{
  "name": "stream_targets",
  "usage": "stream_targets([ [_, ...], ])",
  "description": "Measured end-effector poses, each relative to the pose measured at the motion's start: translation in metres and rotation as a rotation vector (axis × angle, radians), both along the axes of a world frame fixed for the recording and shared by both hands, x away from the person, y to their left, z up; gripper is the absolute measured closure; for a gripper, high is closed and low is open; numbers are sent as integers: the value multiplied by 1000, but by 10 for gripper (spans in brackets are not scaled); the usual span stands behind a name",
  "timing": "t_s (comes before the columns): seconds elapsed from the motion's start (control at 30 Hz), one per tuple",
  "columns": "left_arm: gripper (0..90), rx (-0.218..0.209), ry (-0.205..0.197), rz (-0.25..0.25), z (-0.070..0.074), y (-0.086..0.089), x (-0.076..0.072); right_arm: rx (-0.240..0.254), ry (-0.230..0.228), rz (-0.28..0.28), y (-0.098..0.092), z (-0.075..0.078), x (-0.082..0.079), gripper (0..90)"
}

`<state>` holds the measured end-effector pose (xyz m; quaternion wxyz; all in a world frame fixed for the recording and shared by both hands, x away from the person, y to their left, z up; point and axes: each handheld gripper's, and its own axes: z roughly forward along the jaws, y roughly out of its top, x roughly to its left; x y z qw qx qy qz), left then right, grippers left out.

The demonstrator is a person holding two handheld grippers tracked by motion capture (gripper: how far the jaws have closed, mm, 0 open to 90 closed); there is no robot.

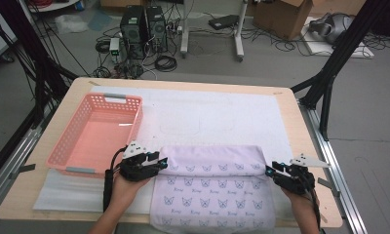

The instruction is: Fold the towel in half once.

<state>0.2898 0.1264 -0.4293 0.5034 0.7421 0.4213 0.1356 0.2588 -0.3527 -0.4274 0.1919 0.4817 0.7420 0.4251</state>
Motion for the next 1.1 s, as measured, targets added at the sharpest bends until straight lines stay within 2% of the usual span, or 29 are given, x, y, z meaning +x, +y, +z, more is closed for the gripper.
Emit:
stream_targets([
  [0.07, 480, 5, 2, 3, 2, -4, 6, 11, -10, -19, 1, 4, 5, 529],
  [0.17, 437, 13, 27, 21, 1, -11, 20, 3, -7, -23, 7, 6, 16, 493],
  [0.3, 416, 72, 51, 46, -1, -18, 34, -25, 10, -24, 18, 4, 34, 474],
  [0.47, 409, 99, 85, 68, -7, -21, 46, -53, 71, -50, 25, -4, 56, 466],
  [0.6, 405, 117, 129, 72, -15, -24, 51, -88, 125, -57, 28, -12, 67, 466],
  [0.67, 414, 126, 124, 69, -17, -26, 52, -111, 138, -50, 29, -15, 69, 484],
  [0.77, 497, 165, 94, 60, -18, -28, 51, -118, 135, -60, 30, -16, 68, 529],
  [0.8, 558, 173, 94, 46, -18, -29, 50, -131, 128, -56, 29, -16, 68, 575],
  [0.83, 643, 196, 74, 45, -19, -30, 49, -139, 127, -53, 29, -15, 67, 625],
  [0.87, 682, 226, 56, 47, -19, -30, 48, -138, 124, -45, 28, -15, 67, 678],
  [0.9, 774, 226, 52, 49, -19, -30, 47, -136, 129, -43, 28, -15, 66, 739],
  [0.97, 855, 223, 63, 52, -18, -29, 47, -130, 130, -13, 28, -15, 66, 863],
  [1.03, 867, 224, 54, 50, -17, -30, 46, -160, 117, -4, 31, -14, 64, 867],
  [1.1, 870, 202, 44, 57, -13, -28, 44, -169, 91, 0, 32, -12, 62, 868],
])
